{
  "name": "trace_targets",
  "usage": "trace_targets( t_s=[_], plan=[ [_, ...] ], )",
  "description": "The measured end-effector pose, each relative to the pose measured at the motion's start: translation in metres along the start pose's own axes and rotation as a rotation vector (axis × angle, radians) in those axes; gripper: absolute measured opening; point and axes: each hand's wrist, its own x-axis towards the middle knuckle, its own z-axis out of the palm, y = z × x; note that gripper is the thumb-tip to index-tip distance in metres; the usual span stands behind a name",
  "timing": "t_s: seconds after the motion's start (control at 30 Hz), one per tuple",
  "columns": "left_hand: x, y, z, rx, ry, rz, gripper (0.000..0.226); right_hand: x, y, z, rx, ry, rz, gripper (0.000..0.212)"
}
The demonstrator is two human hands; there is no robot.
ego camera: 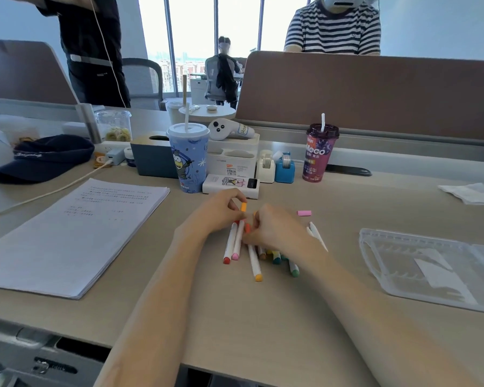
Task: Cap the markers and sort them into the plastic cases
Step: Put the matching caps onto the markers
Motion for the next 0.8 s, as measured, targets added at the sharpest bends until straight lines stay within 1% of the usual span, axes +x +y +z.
trace_targets(
  t_s=[0.1,0.17,0.23,0.3,0.33,0.43,0.57,0.63,0.7,0.77,0.8],
  plan=[
    [0.000,0.002,0.000,-0.013,-0.025,-0.001,0.028,0.002,-0.003,-0.001,-0.076,0.027,0.028,0.033],
    [-0.001,0.003,0.000,-0.034,-0.027,-0.001,0.029,0.005,0.001,0.001,-0.040,0.020,0.055,0.030],
    [-0.001,0.005,0.001,-0.057,-0.023,0.008,0.029,0.008,0.011,0.001,0.126,0.004,0.092,0.034],
    [-0.001,0.006,0.002,-0.070,-0.029,0.016,0.029,0.007,0.025,-0.005,0.356,0.015,0.131,0.046],
    [-0.002,0.008,0.002,-0.066,-0.045,0.018,0.028,0.005,0.032,-0.009,0.460,0.033,0.135,0.048],
    [-0.002,0.011,0.007,-0.040,-0.134,0.040,0.025,-0.003,0.053,-0.021,0.660,0.061,0.136,0.045],
    [-0.002,0.014,0.013,0.008,-0.198,0.031,0.028,-0.010,0.071,-0.025,0.858,-0.016,0.113,0.033],
    [-0.002,0.014,0.014,0.035,-0.198,0.034,0.029,-0.011,0.074,-0.023,0.860,-0.036,0.092,0.029],
    [-0.003,0.014,0.013,0.051,-0.194,0.039,0.027,-0.012,0.075,-0.021,0.799,-0.032,0.040,0.020],
    [-0.003,0.012,0.013,0.058,-0.193,0.034,0.024,-0.014,0.075,-0.018,0.670,0.008,-0.026,0.015],
    [-0.002,0.011,0.012,0.061,-0.189,0.036,0.022,-0.014,0.077,-0.016,0.592,0.032,-0.061,0.019]
  ],
)
